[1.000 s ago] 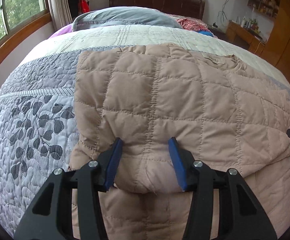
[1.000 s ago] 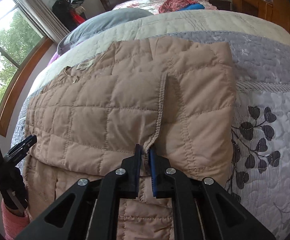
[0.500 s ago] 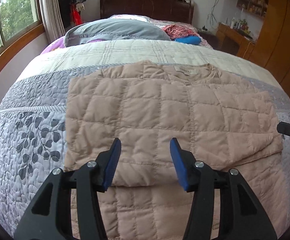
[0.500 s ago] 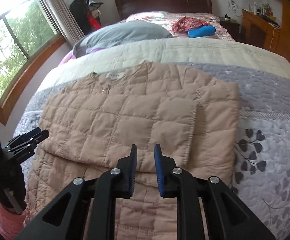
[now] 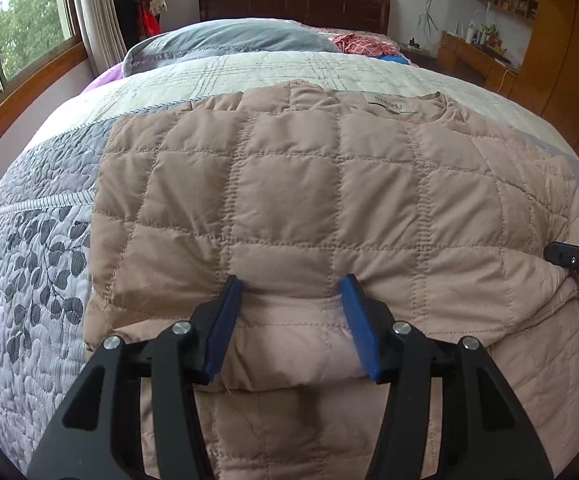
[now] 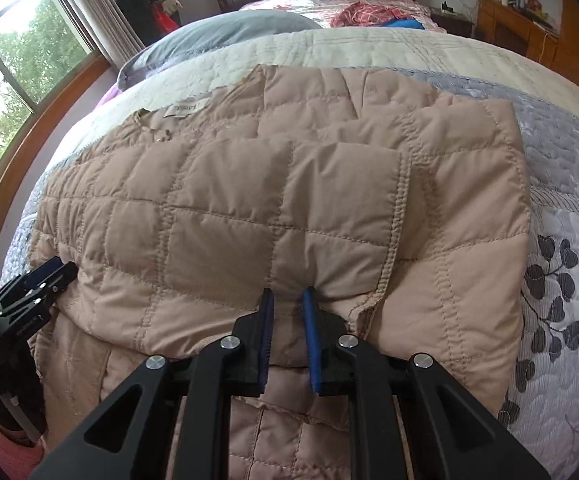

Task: Fold large clothes

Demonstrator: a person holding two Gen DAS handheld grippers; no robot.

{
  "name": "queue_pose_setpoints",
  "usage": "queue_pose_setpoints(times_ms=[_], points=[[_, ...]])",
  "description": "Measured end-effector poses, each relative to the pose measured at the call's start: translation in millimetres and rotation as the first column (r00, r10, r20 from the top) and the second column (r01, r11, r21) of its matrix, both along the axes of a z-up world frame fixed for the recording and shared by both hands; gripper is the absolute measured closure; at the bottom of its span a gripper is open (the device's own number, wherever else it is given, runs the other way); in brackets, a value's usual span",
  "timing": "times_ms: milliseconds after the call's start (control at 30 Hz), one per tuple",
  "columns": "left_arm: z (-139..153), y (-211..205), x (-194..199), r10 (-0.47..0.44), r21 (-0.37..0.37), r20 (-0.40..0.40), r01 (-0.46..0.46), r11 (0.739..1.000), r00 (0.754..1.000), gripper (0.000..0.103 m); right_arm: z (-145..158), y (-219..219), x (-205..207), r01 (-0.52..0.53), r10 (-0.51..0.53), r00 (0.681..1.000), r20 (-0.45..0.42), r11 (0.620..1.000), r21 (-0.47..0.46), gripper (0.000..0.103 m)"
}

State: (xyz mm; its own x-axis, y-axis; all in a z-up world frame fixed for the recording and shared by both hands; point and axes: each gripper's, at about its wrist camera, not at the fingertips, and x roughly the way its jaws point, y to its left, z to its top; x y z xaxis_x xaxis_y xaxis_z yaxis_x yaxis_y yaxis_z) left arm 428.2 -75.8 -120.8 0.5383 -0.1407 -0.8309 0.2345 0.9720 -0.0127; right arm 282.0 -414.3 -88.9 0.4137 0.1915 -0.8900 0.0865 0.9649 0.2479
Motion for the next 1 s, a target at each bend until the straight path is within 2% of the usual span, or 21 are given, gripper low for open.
queue_pose_setpoints(times_ms=[200, 267, 300, 333, 400, 500, 600, 833, 1000], points=[[3.6, 2.3, 0.9, -0.005, -0.011, -0.022, 0.005, 1.0, 1.0, 0.05, 4.1, 5.9, 4.4, -0.011, 0.01, 1.0, -0.023, 0.999, -0.03, 0.088], [11.5, 7.1, 0.7, -0.003, -0.02, -0.041, 0.002, 1.0, 0.999, 0.05, 16.0, 0.0, -1.9, -0.002, 0.002, 1.0, -0.003, 1.0, 0.009, 0.082], [17.9, 12.0, -2.1, -0.001, -0.035, -0.049, -0.001, 0.999, 0.999, 0.049, 24.3, -3.2, -7.9, -0.007, 0.006, 1.0, 0.026, 0.999, 0.047, 0.076], [27.9, 19.5, -9.9, -0.011, -0.064, -0.048, 0.008, 0.998, 0.999, 0.045, 37.0, -7.0, -19.7, -0.03, 0.023, 0.997, 0.077, 0.995, 0.099, 0.072], [43.6, 32.9, -26.9, -0.027, -0.073, -0.031, 0.025, 0.997, 0.999, 0.038, 57.4, -13.6, -48.0, -0.072, 0.054, 0.989, 0.139, 0.989, 0.131, 0.068], [65.0, 63.0, -63.2, -0.041, -0.061, 0.002, 0.041, 0.997, 0.999, 0.03, 71.9, -21.0, -91.7, -0.106, 0.09, 0.981, 0.171, 0.991, 0.083, 0.063], [73.4, 102.2, -102.4, -0.009, -0.04, 0.01, 0.01, 0.999, 1.0, 0.025, 74.5, -31.8, -139.0, -0.111, 0.101, 0.98, 0.171, 0.993, 0.05, 0.06], [54.3, 185.4, -192.7, 0.09, -0.035, -0.047, -0.092, 0.995, 0.995, 0.022, 62.0, -56.8, -244.1, -0.103, 0.088, 0.985, 0.15, 0.99, 0.093, 0.046], [35.9, 216.3, -240.0, 0.13, -0.124, -0.094, -0.142, 0.982, 0.987, 0.022, 48.5, -65.7, -295.0, -0.092, 0.075, 0.99, 0.121, 0.986, 0.139, 0.043]])
